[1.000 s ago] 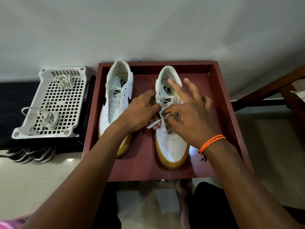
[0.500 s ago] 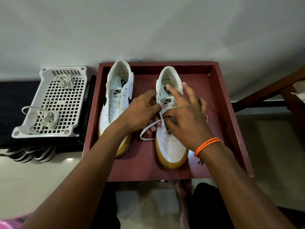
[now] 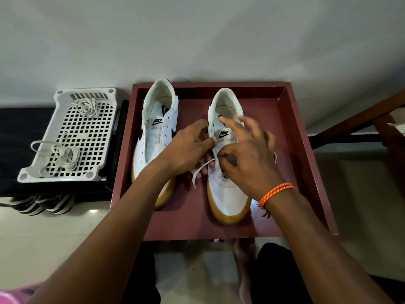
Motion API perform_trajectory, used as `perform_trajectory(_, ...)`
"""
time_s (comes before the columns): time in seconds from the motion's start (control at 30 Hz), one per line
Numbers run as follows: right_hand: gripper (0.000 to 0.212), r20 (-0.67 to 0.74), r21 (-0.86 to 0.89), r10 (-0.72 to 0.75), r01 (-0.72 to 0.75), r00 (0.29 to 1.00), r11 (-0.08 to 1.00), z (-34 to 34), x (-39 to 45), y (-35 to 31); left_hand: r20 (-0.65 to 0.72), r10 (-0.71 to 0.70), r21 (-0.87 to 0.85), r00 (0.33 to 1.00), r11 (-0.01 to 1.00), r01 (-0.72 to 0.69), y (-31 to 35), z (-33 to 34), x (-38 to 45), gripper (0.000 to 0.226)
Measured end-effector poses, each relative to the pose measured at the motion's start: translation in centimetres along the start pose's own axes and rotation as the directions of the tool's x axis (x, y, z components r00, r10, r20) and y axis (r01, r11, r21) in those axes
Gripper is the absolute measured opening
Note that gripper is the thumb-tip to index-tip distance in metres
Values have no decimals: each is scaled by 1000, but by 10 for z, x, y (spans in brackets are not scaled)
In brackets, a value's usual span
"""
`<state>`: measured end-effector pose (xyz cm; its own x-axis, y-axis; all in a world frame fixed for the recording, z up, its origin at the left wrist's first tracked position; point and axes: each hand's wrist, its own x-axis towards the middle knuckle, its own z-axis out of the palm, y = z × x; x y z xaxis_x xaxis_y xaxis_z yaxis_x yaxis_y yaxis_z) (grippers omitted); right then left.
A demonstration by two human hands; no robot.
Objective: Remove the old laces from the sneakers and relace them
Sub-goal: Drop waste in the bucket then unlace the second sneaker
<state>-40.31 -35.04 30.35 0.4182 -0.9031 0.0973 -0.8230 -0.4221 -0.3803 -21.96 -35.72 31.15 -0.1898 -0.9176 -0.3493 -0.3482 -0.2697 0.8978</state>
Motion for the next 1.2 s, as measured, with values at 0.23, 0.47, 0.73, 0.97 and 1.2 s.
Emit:
perform_trajectory(0.23,7,-146,55,135,-129,980,990,-20,4,14,-7,35,77,999,996,-34,-4,0,3,10)
perform_trajectory(0.47,10,7,-7,62,-62,998,998,2,1,-2,-6,38,64,999,997,-38,-3,-1,3,12)
perform_trajectory(0.73,19,-240,118,222,-198,945,973,-23,8,22,-22,62,64,998,996,-61,-9,-2,6,7)
perform_trajectory(0.97,21,-555,349,409,-243,725,905,-42,11,46,-122,104,199,987,977,-78,-9,1,4,13)
perform_trajectory(1.2,53,-50,428,246,-201,968,881,-35,7,44,-296,423,476,856,843,-253,-6,16,5,12)
